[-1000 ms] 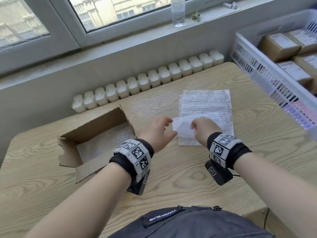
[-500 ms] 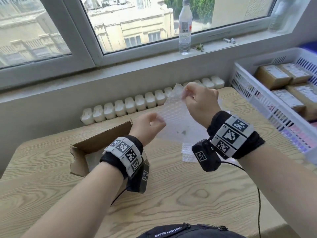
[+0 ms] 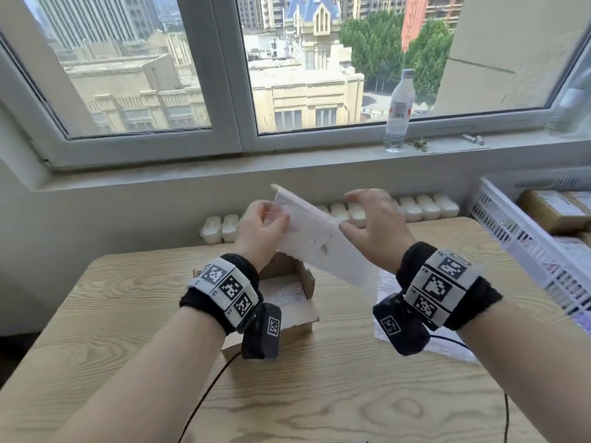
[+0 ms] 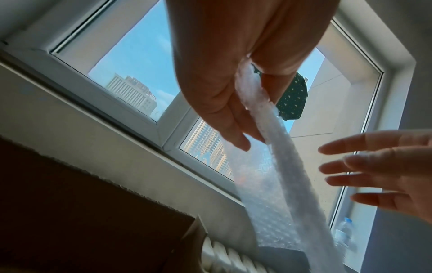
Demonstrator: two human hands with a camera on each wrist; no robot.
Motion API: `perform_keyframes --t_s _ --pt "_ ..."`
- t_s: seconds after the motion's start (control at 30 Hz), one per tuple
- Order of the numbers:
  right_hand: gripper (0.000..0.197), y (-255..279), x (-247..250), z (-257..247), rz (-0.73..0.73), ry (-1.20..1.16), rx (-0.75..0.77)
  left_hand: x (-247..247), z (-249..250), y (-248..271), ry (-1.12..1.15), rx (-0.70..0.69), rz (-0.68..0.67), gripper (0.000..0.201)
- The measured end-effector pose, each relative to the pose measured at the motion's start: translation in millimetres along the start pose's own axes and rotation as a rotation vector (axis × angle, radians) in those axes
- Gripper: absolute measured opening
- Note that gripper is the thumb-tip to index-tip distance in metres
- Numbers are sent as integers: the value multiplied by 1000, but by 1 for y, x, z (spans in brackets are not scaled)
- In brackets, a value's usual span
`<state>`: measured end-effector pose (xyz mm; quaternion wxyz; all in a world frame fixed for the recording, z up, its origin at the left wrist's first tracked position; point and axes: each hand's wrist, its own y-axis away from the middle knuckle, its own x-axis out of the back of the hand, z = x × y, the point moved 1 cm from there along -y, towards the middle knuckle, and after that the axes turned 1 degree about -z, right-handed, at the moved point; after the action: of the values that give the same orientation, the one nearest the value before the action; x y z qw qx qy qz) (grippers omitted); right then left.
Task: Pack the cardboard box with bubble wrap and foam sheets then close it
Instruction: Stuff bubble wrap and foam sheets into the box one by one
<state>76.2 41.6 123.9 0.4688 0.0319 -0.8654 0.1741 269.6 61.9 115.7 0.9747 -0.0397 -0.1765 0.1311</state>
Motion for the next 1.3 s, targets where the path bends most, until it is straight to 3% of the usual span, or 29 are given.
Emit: perform_keyframes --t_s 0.1,0.27,0.33,0.4,0.53,0.6,0.67,0.77,0.9,1.0,1.17,1.3 --pt "66 4 -8 -6 -40 -15 -96 15 -1 0 46 -48 16 44" --pt "73 1 -14 0 -206 -626 -447 37 2 6 204 -53 -23 41" --pt "70 -1 -19 1 -279 -848 -518 43 4 7 203 -51 -1 42" --pt "65 -4 -22 1 -261 -806 -457 49 1 5 120 -67 52 47" --pt "56 -8 -23 -7 -215 -479 -327 63 -3 4 -170 -105 63 73" --pt "40 -8 -21 -12 -187 -455 -304 69 -2 6 -325 -132 30 61" --pt "30 -10 -18 -15 -161 -457 -270 75 -3 8 -479 -162 54 37" --pt "32 -12 -19 -19 -158 -570 -282 83 -11 8 -509 -90 106 27" --pt "36 -11 -32 -27 -209 -962 -373 90 -22 12 -378 69 54 29" --pt "45 -9 -50 -34 -159 -807 -362 89 -34 18 -394 134 115 22" --pt "46 8 -78 -52 -135 -337 -184 81 -55 35 -563 247 80 56" --pt "39 23 -109 -61 -245 -191 -112 63 -73 53 -882 57 22 41"
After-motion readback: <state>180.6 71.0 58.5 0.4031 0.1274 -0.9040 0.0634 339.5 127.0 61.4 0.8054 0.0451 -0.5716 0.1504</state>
